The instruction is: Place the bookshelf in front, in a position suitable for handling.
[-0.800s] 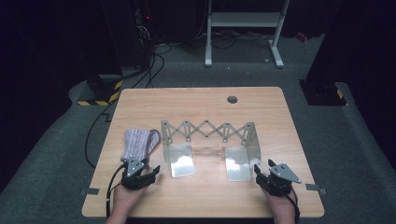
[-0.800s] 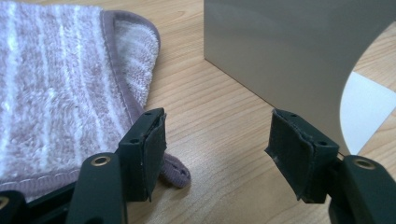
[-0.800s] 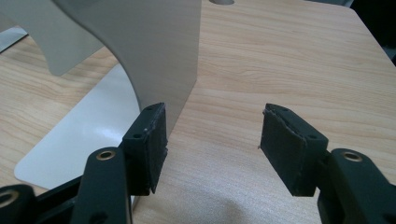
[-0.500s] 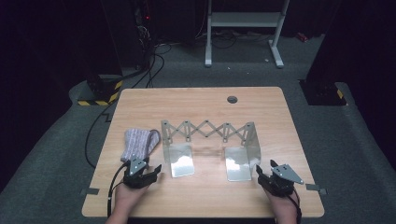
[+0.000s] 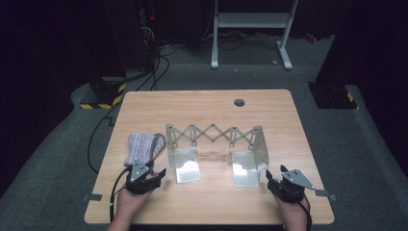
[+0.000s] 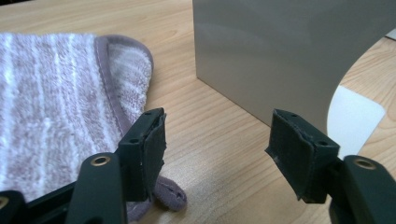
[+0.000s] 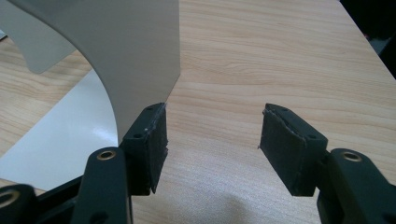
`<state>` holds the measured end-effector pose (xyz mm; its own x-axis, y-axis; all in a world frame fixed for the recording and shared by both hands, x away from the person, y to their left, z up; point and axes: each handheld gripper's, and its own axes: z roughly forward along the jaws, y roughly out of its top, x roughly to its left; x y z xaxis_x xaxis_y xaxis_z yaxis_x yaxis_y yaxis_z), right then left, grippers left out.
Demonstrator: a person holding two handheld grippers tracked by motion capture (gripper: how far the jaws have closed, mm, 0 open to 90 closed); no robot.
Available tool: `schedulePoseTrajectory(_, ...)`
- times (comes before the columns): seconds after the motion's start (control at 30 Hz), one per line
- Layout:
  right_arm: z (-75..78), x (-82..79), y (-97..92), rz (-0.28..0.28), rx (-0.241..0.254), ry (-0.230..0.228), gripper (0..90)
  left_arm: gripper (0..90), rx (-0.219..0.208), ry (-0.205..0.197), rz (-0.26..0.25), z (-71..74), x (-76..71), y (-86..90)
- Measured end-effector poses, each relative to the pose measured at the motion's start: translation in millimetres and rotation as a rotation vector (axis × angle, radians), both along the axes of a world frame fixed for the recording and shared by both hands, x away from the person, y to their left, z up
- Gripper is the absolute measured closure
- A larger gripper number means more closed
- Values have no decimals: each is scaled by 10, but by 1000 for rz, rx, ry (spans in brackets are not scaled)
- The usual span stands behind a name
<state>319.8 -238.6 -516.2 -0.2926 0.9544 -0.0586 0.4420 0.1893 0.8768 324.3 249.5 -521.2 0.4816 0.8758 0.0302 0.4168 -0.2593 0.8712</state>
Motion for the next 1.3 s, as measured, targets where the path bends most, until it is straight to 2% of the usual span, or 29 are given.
schedulePoseTrajectory(0.1, 2, -1, -1, 0, 0, -1, 411, 334, 1, 3, -22, 22, 0, 21)
schedulePoseTrajectory(0.2, 15, -7, 4, 0, 1, -5, 411, 305, 19, -25, -30, 128, -29, 51)
schedulePoseTrajectory(0.3, 13, 0, 18, 5, -1, -6, 411, 236, 24, -43, -2, 250, -54, 115)
schedulePoseTrajectory(0.37, 12, 1, 22, 6, 0, -3, 411, 224, 33, -61, 32, 300, -57, 187)
schedulePoseTrajectory(0.4, 7, 8, 31, 10, -3, -2, 411, 184, 33, -58, 73, 328, -38, 309)
schedulePoseTrajectory(0.43, 7, 8, 31, 10, -3, -2, 411, 170, 33, -58, 73, 328, -38, 309)
schedulePoseTrajectory(0.47, 4, 14, 37, 14, -4, -2, 411, 154, 28, -50, 96, 332, -20, 380)
schedulePoseTrajectory(0.5, 2, 15, 38, 15, -6, -3, 411, 145, 2, -31, 133, 336, 13, 520)
schedulePoseTrajectory(0.53, 1, 14, 41, 15, -5, -1, 411, 143, -5, -29, 154, 338, 26, 580)
schedulePoseTrajectory(0.57, 1, 14, 41, 15, -5, -1, 411, 140, -5, -29, 154, 338, 26, 580)
schedulePoseTrajectory(0.63, -1, 13, 42, 14, -5, 1, 411, 134, -15, -19, 199, 354, 71, 699)
schedulePoseTrajectory(0.73, 9, 5, 31, 6, -6, -3, 411, 102, -22, 8, 219, 363, 161, 778)
schedulePoseTrajectory(0.9, 10, 1, 34, 6, -10, -3, 411, 70, -27, 22, 224, 333, 237, 766)
schedulePoseTrajectory(0.93, 1, 2, 44, 7, -8, 3, 411, 70, -26, 36, 229, 300, 299, 756)
schedulePoseTrajectory(0.97, 1, 2, 44, 7, -8, 3, 411, 70, -26, 36, 229, 300, 299, 756)
schedulePoseTrajectory(1.0, -4, 3, 51, 10, -12, 4, 411, 70, -34, 76, 243, 232, 388, 754)
schedulePoseTrajectory(1.03, -4, 3, 51, 10, -12, 4, 411, 84, -34, 76, 243, 232, 388, 754)
schedulePoseTrajectory(1.07, -5, 1, 58, 9, -12, 4, 411, 119, -31, 115, 248, 163, 451, 763)
schedulePoseTrajectory(1.1, -5, 1, 58, 9, -12, 4, 411, 158, -31, 115, 248, 163, 451, 763)
schedulePoseTrajectory(1.13, -7, 1, 59, 10, -13, 5, 411, 194, -30, 149, 234, 104, 490, 741)
schedulePoseTrajectory(1.17, -7, 1, 59, 10, -13, 5, 411, 242, -30, 149, 234, 104, 490, 741)
schedulePoseTrajectory(1.2, -15, 6, 55, 12, -16, 7, 411, 278, 0, 166, 217, 55, 512, 691)
schedulePoseTrajectory(1.23, -15, 6, 55, 12, -16, 7, 411, 312, 0, 166, 217, 55, 512, 691)
schedulePoseTrajectory(1.27, -18, 7, 56, 12, -16, 8, 411, 312, 38, 182, 218, 20, 521, 658)
schedulePoseTrajectory(1.3, -20, 6, 59, 12, -15, 10, 411, 360, 65, 186, 213, -1, 521, 641)
